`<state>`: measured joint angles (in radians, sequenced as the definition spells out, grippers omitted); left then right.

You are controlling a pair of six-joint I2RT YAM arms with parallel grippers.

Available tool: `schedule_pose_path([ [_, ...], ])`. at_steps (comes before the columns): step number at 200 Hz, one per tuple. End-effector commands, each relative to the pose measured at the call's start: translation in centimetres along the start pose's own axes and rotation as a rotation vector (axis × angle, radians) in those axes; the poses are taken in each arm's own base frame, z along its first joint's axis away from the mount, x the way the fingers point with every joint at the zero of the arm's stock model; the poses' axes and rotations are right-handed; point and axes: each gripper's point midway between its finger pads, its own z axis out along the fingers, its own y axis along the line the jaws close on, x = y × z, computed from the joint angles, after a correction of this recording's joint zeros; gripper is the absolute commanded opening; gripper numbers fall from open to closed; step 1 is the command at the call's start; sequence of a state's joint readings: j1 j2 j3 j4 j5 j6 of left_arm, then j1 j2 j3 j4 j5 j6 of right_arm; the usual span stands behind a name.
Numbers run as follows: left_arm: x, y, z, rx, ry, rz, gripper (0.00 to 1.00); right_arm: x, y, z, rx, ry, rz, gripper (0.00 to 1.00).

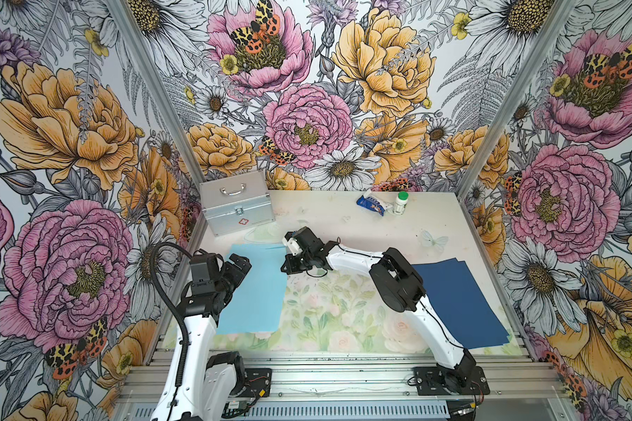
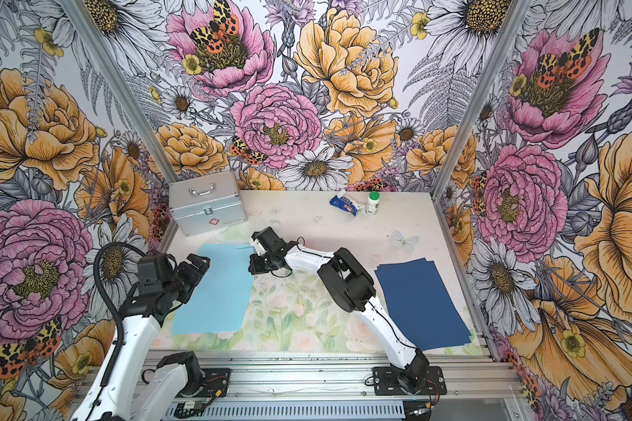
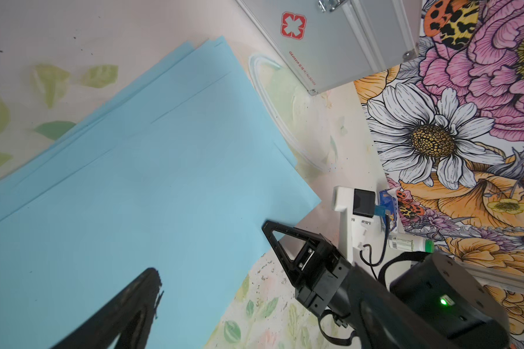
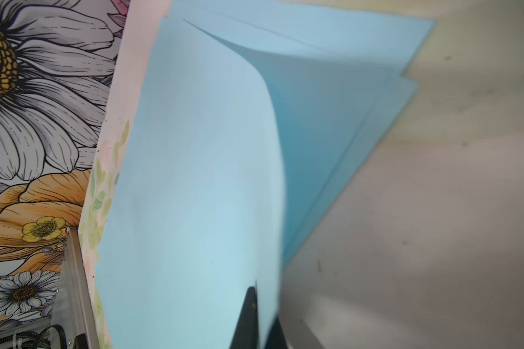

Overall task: Sort the scattered colored papers by color
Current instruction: Place the colored paper.

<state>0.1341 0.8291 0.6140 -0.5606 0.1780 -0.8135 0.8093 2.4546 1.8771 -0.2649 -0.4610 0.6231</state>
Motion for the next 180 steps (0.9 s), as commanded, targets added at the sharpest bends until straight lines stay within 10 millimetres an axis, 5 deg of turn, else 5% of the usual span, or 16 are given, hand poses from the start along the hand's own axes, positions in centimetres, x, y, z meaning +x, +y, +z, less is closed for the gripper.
schedule_pose_path([
  [1,0.2,-0.1,1.1,-0.009,-0.014,0.011,0.98,-2.0,2.5,-1.6,-0.044,-0.048,-0.047,0.00],
  [73,1.5,-0.1,3.1,-0.041,0.015,0.042,0.98,-3.3,5.0,-0.6,-0.105,-0.065,-0.040,0.00],
  [180,2.6,1.3,7.0,-0.112,0.060,0.061,0.98,-2.0,3.5,1.5,-0.098,-0.006,-0.009,0.00],
])
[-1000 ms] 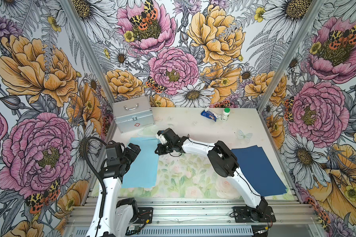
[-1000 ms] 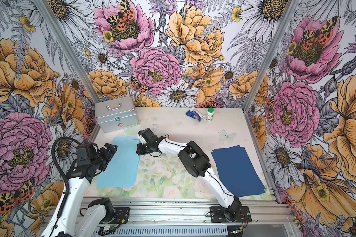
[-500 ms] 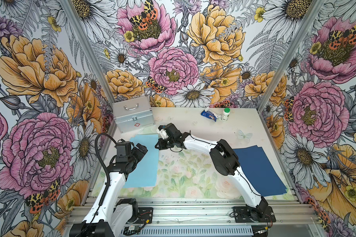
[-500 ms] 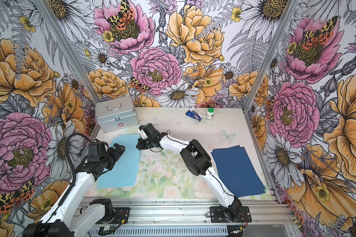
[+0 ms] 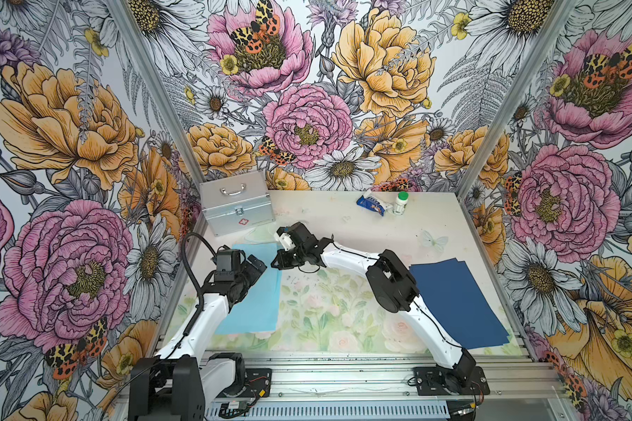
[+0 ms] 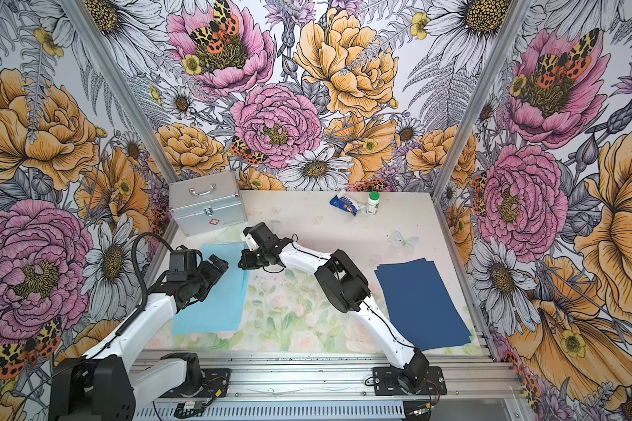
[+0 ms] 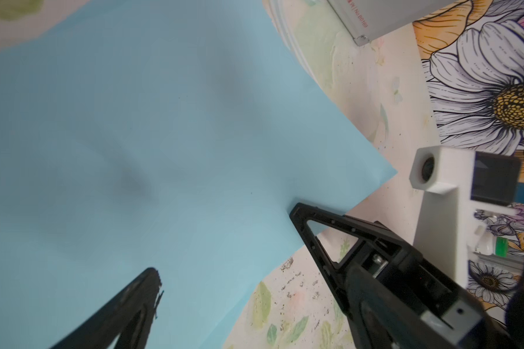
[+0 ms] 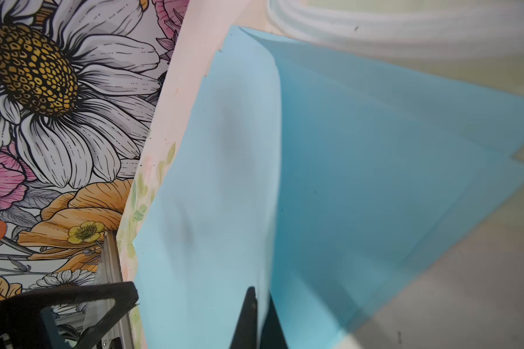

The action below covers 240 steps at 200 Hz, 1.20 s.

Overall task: Sort the scattered colored papers by color
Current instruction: Place the colored paper.

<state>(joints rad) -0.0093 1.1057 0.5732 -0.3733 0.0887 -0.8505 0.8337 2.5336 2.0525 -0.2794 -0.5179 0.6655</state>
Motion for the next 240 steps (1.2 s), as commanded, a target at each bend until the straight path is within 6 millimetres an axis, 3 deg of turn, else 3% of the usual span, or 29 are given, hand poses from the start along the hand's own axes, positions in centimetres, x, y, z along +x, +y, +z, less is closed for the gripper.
schedule_pose_path([
  [1,-0.5,0.2,0.9,-0.007,-0.034,0.007,0.98,0.0,-0.2,0.3,0.000,0.008,0.003,0.00],
  [45,0.1,0.9,2.8,-0.030,-0.001,-0.010,0.98,0.0,-1.1,0.3,0.023,0.009,0.013,0.00],
  [86,0.2,1.4,3.0,-0.036,-0.014,-0.009,0.99,-0.5,-1.5,0.0,0.040,-0.003,0.015,0.00],
  [125,0.6,1.9,3.6,-0.043,-0.001,-0.014,0.98,-1.4,-1.5,-1.2,0.067,-0.027,0.021,0.46],
  [149,0.7,2.1,3.7,-0.046,0.001,-0.019,0.98,-2.5,-1.0,-3.4,0.098,-0.061,0.009,0.64],
  [165,0.4,1.6,3.2,-0.034,-0.008,-0.018,0.98,-2.8,-1.1,-5.5,0.175,-0.085,0.005,0.76],
  [172,0.2,1.2,2.9,-0.026,-0.013,-0.014,0.98,-4.0,-2.7,-7.6,0.231,-0.114,0.026,0.79],
  [183,-0.4,0.4,2.1,-0.010,-0.027,-0.005,0.98,-4.1,-3.9,-10.0,0.305,-0.130,0.048,0.85],
  [204,-2.0,-1.8,0.1,0.034,-0.070,0.033,0.98,-3.9,-6.4,-15.2,0.426,-0.157,0.074,0.87],
  [240,-5.5,-7.6,-5.1,0.152,-0.168,0.212,0.98,-2.5,-9.0,-26.7,0.686,-0.273,-0.026,0.91],
])
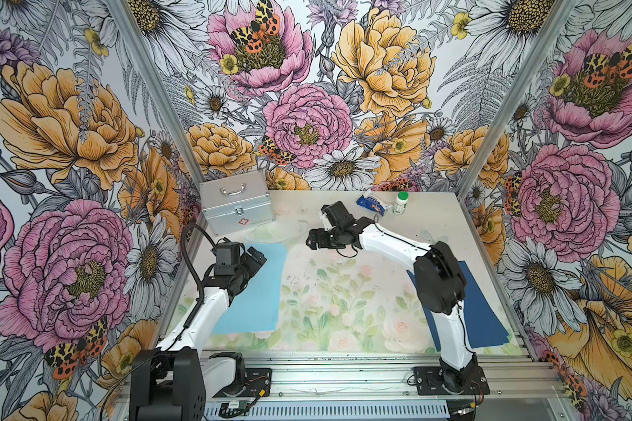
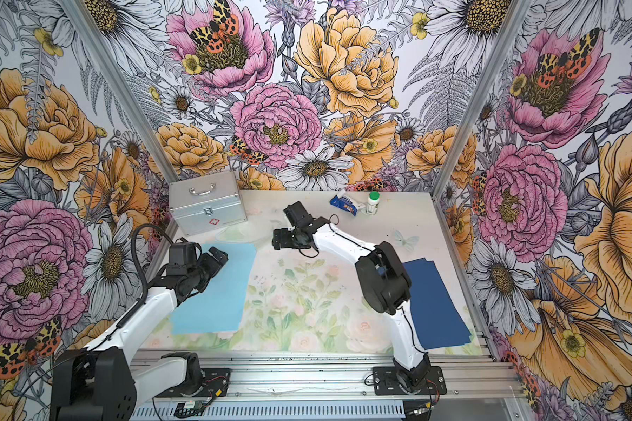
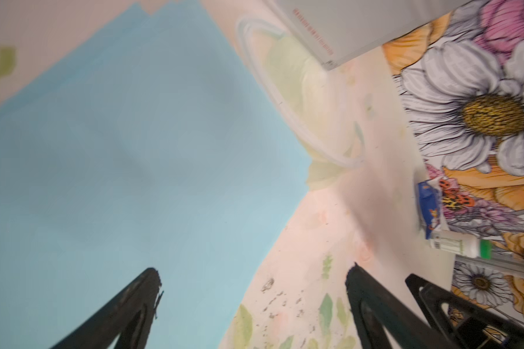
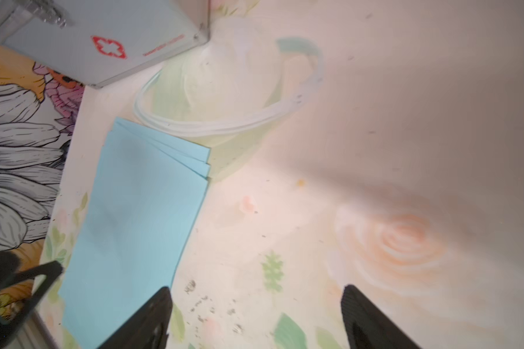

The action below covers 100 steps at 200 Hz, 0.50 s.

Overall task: Sort the scattered colored papers by color
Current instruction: Place the colored paper, then reset both arms

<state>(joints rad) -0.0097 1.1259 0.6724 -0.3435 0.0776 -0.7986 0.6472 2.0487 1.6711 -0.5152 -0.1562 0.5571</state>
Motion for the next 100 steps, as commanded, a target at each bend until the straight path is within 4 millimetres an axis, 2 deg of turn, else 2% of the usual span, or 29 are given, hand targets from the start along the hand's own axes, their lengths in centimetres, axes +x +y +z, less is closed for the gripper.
schedule_pose_path([
  [1,-3.2,-4.1,-3.4,0.077,-0.091,0.154,0.98,-1.2,-5.1,-6.3,0.222,-0.118,-0.090,0.92],
  [39,-8.6,-9.1,-9.6,0.200,-0.309,0.255,0.98,-1.1,-12.7,-16.8,0.344,-0.312,-0.044,0.95],
  [65,-10.8,-11.2,-12.4,0.235,-0.432,0.341,0.98,0.3,-17.7,-23.9,0.483,-0.467,0.007,0.97],
  [80,-11.2,-11.8,-12.9,0.235,-0.470,0.411,0.98,1.5,-20.1,-26.6,0.542,-0.540,0.053,0.99],
  [100,-10.9,-11.7,-12.4,0.218,-0.493,0.504,0.98,4.0,-23.7,-27.7,0.569,-0.593,0.176,1.00],
])
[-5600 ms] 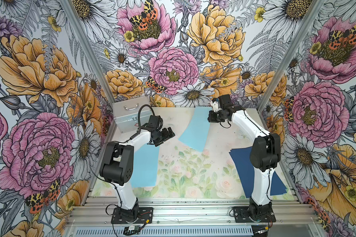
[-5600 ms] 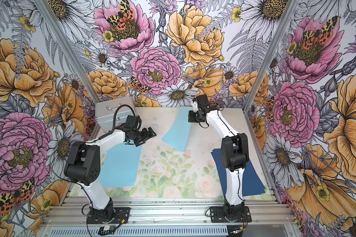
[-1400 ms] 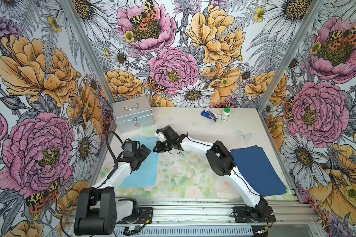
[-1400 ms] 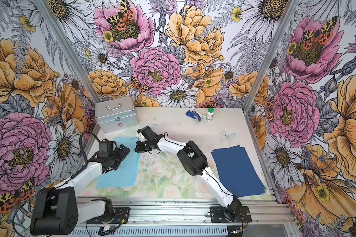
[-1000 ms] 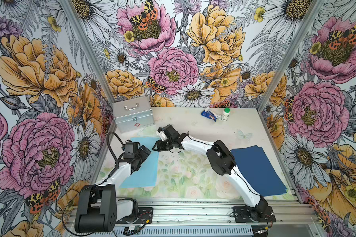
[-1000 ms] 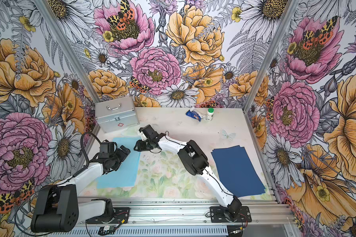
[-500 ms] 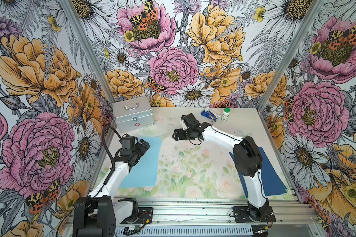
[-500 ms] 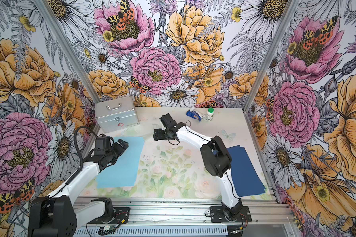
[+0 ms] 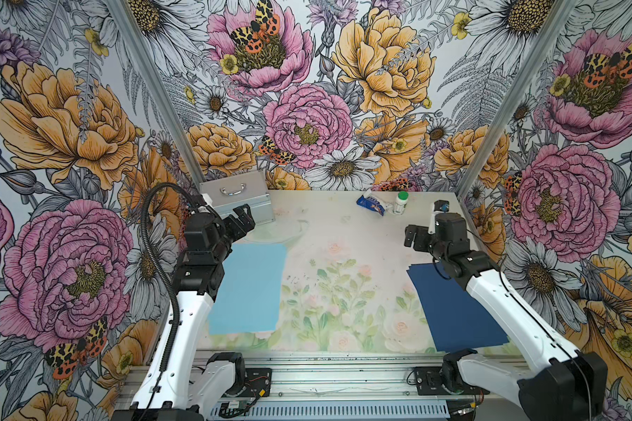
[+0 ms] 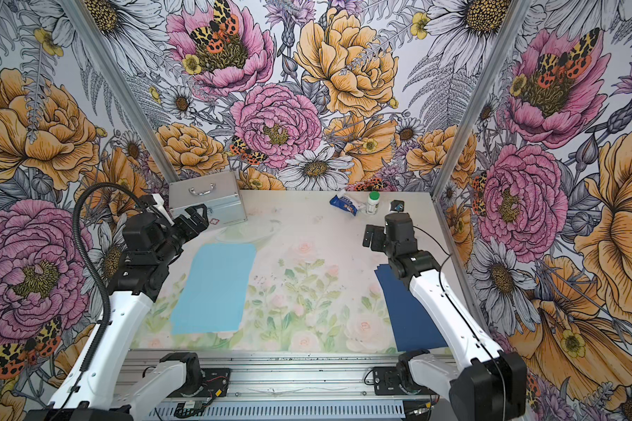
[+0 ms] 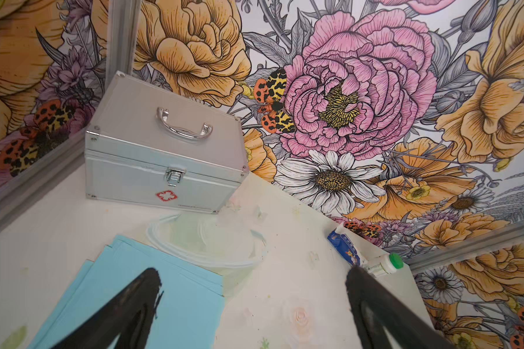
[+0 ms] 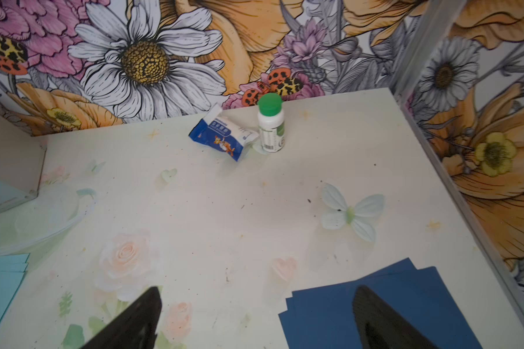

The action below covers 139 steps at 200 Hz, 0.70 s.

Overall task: Sort the scattered colored papers by color
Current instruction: Reset both arms

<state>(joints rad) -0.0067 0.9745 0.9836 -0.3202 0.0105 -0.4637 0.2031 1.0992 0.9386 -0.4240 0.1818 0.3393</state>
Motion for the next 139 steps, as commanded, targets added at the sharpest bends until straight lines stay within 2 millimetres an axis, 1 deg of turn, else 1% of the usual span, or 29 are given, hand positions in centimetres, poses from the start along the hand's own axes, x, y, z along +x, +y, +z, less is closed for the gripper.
schedule_pose_path([
  [1,-0.5,0.1,0.1,-0.016,-0.050,0.173,0.98,1.1,-4.1,0.1,0.086,-0.053,0.075,1.00],
  [14,0.1,0.6,0.1,-0.020,-0.068,0.234,0.98,2.9,-6.3,0.6,0.124,-0.039,0.122,0.99],
  [22,0.9,0.9,0.1,-0.014,-0.079,0.277,0.98,4.0,-7.6,0.9,0.157,-0.028,0.153,1.00],
  [33,2.0,1.9,0.2,-0.030,-0.093,0.317,0.98,5.2,-8.7,1.2,0.181,-0.018,0.165,0.99],
  [42,2.9,3.2,0.4,-0.066,-0.103,0.331,0.98,5.6,-9.6,1.3,0.214,-0.030,0.170,0.99],
  [52,4.2,4.9,0.9,-0.108,-0.098,0.338,0.98,5.6,-10.1,1.3,0.227,-0.065,0.153,1.00],
  [62,5.4,6.3,1.6,-0.139,-0.083,0.329,0.98,5.3,-10.2,1.2,0.226,-0.118,0.115,0.99],
  [70,6.5,7.5,2.3,-0.161,-0.067,0.305,0.99,5.5,-10.1,1.2,0.217,-0.160,0.080,1.00],
  [74,6.8,8.2,2.6,-0.177,-0.065,0.293,0.98,5.3,-10.2,1.2,0.216,-0.184,0.064,0.99],
  [88,7.8,9.9,4.0,-0.209,-0.070,0.243,0.99,5.8,-10.6,1.1,0.232,-0.236,0.049,0.99],
  [93,7.9,10.2,4.5,-0.209,-0.072,0.228,0.98,6.2,-10.8,1.2,0.239,-0.246,0.050,1.00],
  [100,8.1,10.3,5.3,-0.204,-0.068,0.238,0.98,6.2,-10.9,1.2,0.241,-0.280,0.056,1.00],
  [117,9.0,9.7,7.4,-0.168,-0.053,0.303,0.98,6.3,-11.3,1.4,0.247,-0.356,0.063,0.99],
  [130,9.5,9.2,8.3,-0.141,-0.091,0.350,0.98,6.9,-11.4,2.0,0.252,-0.381,0.031,0.99],
  [139,8.9,8.5,8.3,-0.106,-0.144,0.365,0.98,7.3,-11.7,2.4,0.268,-0.382,0.031,1.00],
])
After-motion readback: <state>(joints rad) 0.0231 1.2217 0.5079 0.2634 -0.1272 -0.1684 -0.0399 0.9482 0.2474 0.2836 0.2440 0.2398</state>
